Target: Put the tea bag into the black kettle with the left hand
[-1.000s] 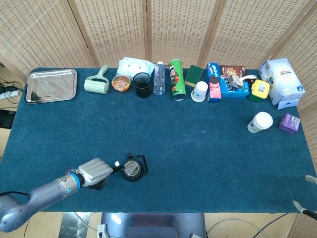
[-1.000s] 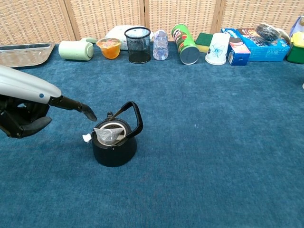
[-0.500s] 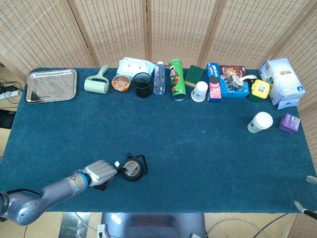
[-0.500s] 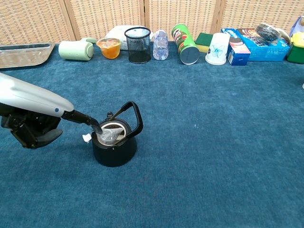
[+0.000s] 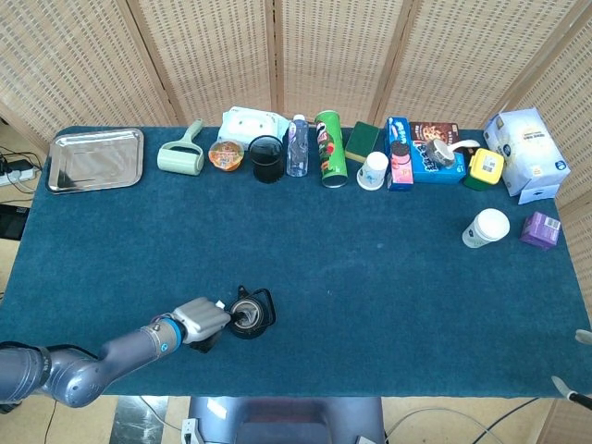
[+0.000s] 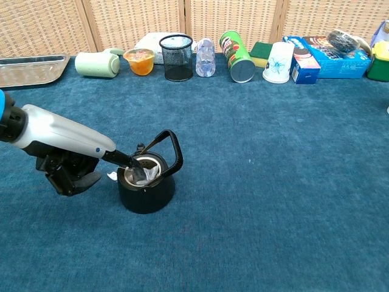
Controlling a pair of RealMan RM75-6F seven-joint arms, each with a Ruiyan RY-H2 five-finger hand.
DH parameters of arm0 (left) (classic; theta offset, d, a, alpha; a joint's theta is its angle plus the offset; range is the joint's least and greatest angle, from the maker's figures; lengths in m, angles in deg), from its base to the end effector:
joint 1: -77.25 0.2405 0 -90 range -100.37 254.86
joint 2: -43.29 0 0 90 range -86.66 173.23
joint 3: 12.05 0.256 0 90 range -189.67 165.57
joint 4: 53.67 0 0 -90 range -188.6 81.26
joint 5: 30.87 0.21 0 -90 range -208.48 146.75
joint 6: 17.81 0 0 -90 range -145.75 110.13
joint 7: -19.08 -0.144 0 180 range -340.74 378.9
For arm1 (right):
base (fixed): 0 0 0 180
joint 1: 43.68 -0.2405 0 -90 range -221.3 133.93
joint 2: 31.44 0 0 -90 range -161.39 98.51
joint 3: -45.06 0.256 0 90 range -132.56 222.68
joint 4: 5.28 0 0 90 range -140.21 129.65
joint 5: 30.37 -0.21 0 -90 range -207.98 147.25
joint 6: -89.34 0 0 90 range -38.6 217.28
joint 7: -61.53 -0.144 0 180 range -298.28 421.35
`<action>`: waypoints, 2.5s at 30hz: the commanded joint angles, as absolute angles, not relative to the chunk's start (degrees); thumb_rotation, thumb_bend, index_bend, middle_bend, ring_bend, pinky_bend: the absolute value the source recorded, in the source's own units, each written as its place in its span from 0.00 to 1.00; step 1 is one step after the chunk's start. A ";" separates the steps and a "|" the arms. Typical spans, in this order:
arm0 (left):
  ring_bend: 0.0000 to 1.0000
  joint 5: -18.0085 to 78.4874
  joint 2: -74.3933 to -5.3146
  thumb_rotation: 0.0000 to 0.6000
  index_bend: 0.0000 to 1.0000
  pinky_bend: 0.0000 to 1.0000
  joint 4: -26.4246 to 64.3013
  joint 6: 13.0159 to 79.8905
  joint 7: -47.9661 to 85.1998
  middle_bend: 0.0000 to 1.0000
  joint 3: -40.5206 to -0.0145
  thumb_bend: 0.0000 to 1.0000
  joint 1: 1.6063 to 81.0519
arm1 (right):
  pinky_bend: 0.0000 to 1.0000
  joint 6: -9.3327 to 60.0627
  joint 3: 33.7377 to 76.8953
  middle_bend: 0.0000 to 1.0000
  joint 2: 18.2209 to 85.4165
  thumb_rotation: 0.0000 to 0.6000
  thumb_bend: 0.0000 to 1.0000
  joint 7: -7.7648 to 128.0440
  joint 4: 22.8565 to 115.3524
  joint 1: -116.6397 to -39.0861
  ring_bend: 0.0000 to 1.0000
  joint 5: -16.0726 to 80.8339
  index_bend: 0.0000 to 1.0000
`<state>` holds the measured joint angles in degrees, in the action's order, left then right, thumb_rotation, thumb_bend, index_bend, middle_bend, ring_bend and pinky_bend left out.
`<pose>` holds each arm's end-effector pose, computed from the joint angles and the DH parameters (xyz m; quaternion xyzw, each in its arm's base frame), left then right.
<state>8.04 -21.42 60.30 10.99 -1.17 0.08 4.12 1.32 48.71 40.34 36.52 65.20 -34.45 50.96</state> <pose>-0.1107 0.2736 0.0134 -0.8835 -0.4150 -0.0790 0.2023 -0.4087 -0.0900 0.1728 0.4497 -0.4852 0.3858 0.6430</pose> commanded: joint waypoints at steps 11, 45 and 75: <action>1.00 6.41 -22.79 1.00 0.00 0.90 59.28 12.92 0.15 1.00 1.78 0.86 2.31 | 0.15 1.40 48.77 0.31 40.26 1.00 0.19 36.85 65.46 -34.35 0.20 50.90 0.25; 1.00 10.08 -23.94 1.00 0.00 0.90 58.22 13.42 3.40 1.00 0.56 0.85 4.06 | 0.16 1.08 48.86 0.32 39.98 1.00 0.19 37.30 66.02 -33.80 0.21 50.77 0.26; 0.99 29.38 -9.62 1.00 0.00 0.90 70.53 29.76 8.72 0.99 0.79 0.78 19.23 | 0.16 0.69 49.14 0.32 38.76 1.00 0.18 39.44 68.28 -34.97 0.21 52.51 0.26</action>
